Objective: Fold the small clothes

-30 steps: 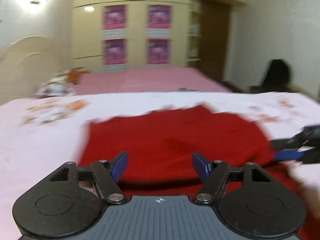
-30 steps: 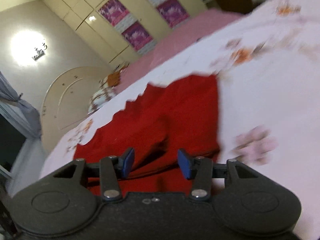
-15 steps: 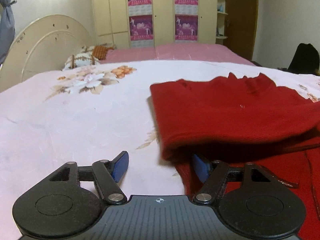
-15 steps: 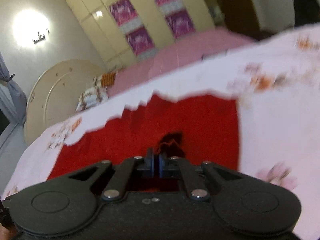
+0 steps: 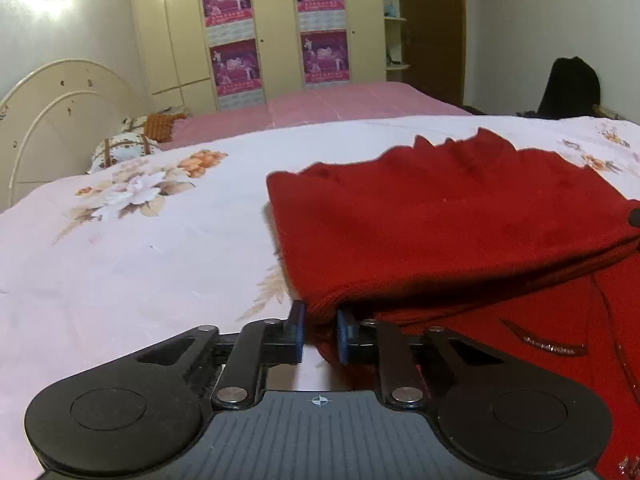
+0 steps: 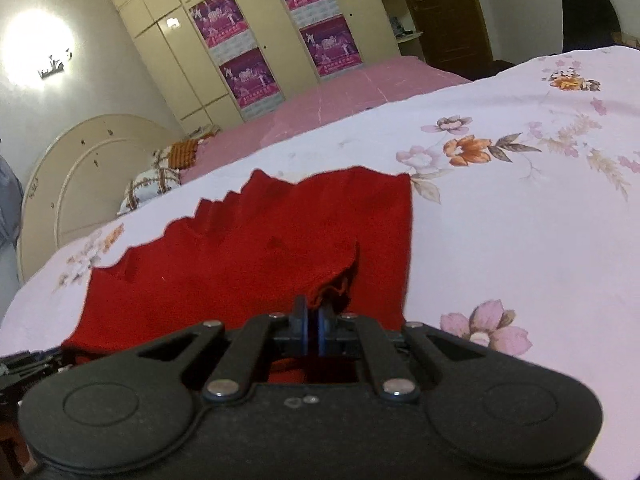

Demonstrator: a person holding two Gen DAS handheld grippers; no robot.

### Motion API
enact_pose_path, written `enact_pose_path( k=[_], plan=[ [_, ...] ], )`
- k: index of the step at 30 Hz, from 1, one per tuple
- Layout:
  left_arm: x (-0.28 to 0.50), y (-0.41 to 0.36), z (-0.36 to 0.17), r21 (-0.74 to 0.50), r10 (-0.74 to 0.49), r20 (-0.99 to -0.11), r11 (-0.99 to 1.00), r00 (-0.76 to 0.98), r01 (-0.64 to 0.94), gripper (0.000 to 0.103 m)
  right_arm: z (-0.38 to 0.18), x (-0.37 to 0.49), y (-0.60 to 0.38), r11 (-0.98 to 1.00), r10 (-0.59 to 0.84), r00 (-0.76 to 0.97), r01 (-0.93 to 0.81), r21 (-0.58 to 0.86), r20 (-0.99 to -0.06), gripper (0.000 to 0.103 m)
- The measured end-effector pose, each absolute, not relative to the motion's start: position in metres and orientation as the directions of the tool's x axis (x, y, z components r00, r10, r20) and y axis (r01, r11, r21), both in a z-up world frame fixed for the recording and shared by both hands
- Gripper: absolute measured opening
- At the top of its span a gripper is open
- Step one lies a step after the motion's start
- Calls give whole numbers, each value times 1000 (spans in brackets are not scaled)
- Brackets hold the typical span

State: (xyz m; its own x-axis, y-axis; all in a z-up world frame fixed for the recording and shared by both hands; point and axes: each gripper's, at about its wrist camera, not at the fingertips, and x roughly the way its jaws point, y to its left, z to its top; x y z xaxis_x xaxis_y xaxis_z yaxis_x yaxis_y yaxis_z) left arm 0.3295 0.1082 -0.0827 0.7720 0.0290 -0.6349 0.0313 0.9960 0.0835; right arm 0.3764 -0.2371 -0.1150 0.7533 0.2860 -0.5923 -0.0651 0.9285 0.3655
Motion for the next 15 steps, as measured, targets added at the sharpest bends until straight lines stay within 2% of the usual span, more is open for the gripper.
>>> enact_pose_path(
  k=[2,5,8,11,12,13,14,15],
  plan=[
    [326,112,-80,56,15,-617,998,787,24,12,-118,378,-240,925,283,750,-48,378,-597,6],
    [315,111,-75,79,9,-575,996,818,44,11,-111,371,-246,921,282,770,-50,387,-572,6],
    [316,105,-83,122,10,-606,989,795,80,11,-107,367,-247,941,253,783,-63,332,-568,6],
    [317,108,-85,114,0,-624,989,782,91,12,-119,373,-251,941,254,742,-42,335,-621,5],
    [316,110,-82,106,-4,-632,990,775,92,15,-124,375,-251,941,262,727,-46,335,-635,4],
    [314,114,-80,95,-10,-636,991,772,91,20,-124,374,-251,943,260,729,-51,329,-633,4],
    [309,119,-77,93,4,-631,993,775,71,48,-120,372,-253,943,257,735,-50,328,-627,8],
    [303,124,-74,98,31,-621,994,783,39,63,-116,370,-255,941,258,746,-49,335,-614,14]
  ],
)
